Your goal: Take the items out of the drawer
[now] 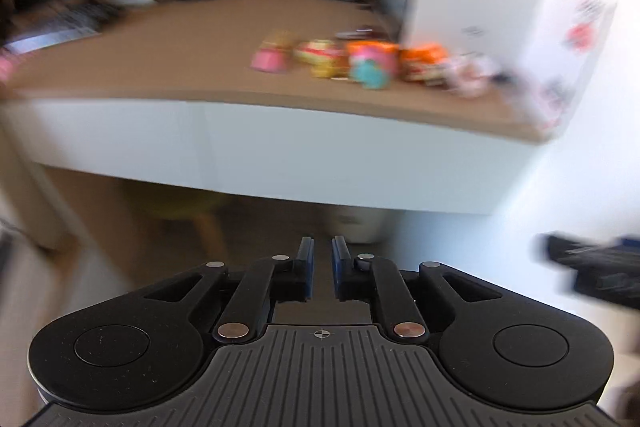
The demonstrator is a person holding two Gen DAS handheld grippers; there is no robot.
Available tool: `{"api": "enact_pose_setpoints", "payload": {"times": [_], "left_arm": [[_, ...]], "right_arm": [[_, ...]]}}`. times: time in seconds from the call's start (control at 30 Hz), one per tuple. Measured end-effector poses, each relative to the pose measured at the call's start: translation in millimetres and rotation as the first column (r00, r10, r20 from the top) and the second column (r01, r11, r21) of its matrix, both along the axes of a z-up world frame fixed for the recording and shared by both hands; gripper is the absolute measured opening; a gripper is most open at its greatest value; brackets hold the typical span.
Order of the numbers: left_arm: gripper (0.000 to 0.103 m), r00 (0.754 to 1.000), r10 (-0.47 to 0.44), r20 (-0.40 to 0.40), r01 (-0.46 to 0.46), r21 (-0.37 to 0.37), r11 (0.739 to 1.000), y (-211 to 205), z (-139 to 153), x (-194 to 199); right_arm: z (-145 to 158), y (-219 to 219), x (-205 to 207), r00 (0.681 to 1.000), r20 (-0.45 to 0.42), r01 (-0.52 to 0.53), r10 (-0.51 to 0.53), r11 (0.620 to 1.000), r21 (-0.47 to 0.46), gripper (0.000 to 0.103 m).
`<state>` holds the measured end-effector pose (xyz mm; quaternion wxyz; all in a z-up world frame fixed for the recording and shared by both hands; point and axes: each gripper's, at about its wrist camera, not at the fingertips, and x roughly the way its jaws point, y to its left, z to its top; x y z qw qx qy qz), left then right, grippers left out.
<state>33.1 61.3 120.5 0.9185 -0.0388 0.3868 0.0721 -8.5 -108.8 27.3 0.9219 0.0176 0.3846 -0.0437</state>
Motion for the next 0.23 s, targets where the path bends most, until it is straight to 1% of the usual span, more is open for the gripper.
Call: {"api": "enact_pose_setpoints", "payload": {"times": [0.03, 0.07, 0.1, 0.13, 0.23], "left_arm": [[0.01, 1.0, -0.017, -0.013, 0.017, 0.007, 1.0, 0.1, -1.5, 3.0], [0.011, 0.998, -0.06, -0.017, 0.059, -0.041, 0.997, 3.7, -3.3, 6.2], [0.013, 0.997, -0.081, -0.016, 0.079, -0.089, 0.993, 9.0, -3.6, 9.0], [0.013, 0.996, -0.085, -0.013, 0.083, -0.113, 0.99, 14.1, -4.3, 12.0], [0.014, 0.998, -0.056, 0.002, 0.056, -0.113, 0.992, 35.7, -9.7, 22.5]], "right_arm": [[0.9, -2.1, 0.1, 1.0, -0.001, 0.003, -0.003, 1.0, 0.003, 0.094], [2.1, -4.5, 0.8, 1.0, -0.002, 0.006, -0.006, 1.0, 0.008, 0.094], [2.9, -6.7, 1.5, 1.0, -0.004, 0.009, -0.009, 1.0, 0.011, 0.094], [3.8, -8.3, 2.6, 1.0, -0.009, 0.013, -0.013, 1.0, 0.011, 0.094], [9.5, -9.2, 7.6, 0.999, -0.03, 0.011, -0.01, 1.0, 0.015, 0.094]]}}
